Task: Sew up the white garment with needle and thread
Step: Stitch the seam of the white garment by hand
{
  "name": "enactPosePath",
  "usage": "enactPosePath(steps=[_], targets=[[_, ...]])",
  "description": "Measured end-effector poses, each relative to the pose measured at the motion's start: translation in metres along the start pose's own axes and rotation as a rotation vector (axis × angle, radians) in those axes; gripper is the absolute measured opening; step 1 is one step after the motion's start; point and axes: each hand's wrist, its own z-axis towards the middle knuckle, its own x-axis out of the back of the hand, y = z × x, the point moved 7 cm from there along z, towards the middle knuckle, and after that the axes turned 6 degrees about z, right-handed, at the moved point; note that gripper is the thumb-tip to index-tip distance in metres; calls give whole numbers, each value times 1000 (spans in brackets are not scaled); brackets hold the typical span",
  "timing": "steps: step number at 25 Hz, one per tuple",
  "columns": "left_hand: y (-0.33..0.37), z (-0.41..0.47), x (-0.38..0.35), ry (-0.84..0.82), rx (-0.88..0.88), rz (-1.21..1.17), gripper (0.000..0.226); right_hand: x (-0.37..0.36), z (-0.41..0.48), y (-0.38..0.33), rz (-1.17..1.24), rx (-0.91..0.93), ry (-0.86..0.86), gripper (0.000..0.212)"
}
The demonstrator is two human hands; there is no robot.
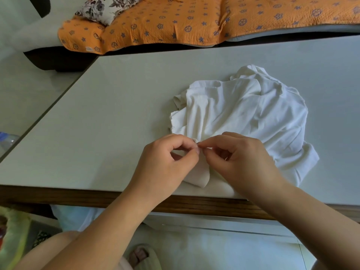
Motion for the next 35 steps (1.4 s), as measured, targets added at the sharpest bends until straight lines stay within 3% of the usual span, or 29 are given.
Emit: enactPosePath(steps=[20, 23, 26, 28, 35], targets=[[-3, -1, 0, -7, 14, 28, 14, -4, 0, -10, -72, 4, -42, 7], [-1, 0, 1, 3, -7, 35, 13, -6, -2, -4, -8, -166, -45, 6], [-4, 2, 1, -4, 18, -8, 14, -4, -3, 16, 321, -501, -27, 8], [-6, 3, 1, -17, 40, -34, 15, -2, -2, 21, 447, -582, -22, 9], [-6, 3, 3, -8, 31, -24, 15, -5, -3, 9, 284, -364, -38, 22]])
